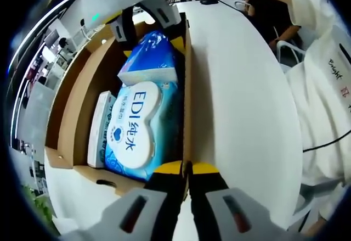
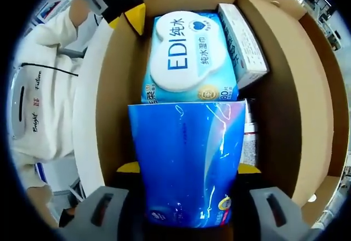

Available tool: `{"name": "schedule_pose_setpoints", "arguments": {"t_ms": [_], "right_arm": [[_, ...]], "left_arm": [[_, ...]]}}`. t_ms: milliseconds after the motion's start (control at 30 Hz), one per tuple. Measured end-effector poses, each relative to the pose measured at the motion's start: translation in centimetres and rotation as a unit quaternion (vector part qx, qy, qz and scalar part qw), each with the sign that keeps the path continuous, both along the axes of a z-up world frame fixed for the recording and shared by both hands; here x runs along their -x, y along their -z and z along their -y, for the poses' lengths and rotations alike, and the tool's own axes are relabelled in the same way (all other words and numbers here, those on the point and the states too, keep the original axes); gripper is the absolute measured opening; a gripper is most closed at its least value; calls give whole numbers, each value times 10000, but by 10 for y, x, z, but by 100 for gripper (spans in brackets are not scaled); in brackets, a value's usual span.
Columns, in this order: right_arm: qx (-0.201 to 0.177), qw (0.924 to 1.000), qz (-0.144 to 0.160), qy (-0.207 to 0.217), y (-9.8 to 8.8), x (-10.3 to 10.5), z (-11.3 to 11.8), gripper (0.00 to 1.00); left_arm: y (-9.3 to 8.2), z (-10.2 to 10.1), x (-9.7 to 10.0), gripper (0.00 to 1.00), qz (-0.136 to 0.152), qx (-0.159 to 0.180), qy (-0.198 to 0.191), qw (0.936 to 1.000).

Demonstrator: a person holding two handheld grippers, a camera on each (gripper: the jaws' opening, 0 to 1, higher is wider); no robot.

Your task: Operate the shoe box by opening the lid, removing the specified soft item, and placing it in the target area until the item is outside and the box remains undamaged.

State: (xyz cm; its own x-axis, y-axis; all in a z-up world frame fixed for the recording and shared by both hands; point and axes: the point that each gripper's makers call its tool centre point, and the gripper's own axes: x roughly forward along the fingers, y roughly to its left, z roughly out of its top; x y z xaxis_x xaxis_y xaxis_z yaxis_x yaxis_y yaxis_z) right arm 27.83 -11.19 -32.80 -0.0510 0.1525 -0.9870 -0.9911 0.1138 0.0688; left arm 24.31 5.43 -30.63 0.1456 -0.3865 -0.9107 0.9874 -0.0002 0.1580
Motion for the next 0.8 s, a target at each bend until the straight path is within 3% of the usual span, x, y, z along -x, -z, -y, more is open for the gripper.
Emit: {"name": "schedule_pose_setpoints", "arguments": {"t_ms": [200, 267, 400, 467, 500, 533, 633, 800], "right_arm": [[-244, 9997, 86, -14, -3, -2, -1, 59], [-498, 9986, 182, -9, -10, -2, -4, 59], [-491, 9980, 357, -172, -15, -1, -7, 59], [-903, 9952, 373, -48, -22, -6, -11, 59], [-1491, 9883, 259, 169, -34, -6, -17, 60], [-1690, 9849, 263, 278, -37, -8, -9, 60], [-1666, 9854, 208, 295, -32, -5, -11, 60], [-1379, 9896, 386, 149, -30, -9, -17, 60]], "left_arm": [[0, 0, -1, 2, -42, 11, -87, 10000], [1, 0, 0, 2, -58, -58, -103, 9999], [1, -1, 1, 2, -69, -42, -61, 9999], [1, -2, 1, 2, -62, 24, -91, 9999], [1, -1, 1, 2, -67, 45, -106, 9999], [1, -1, 1, 2, -73, 48, -116, 9999], [3, 1, 3, 2, -65, -20, -59, 10000], [4, 1, 1, 3, 66, -88, -79, 9999]]}}
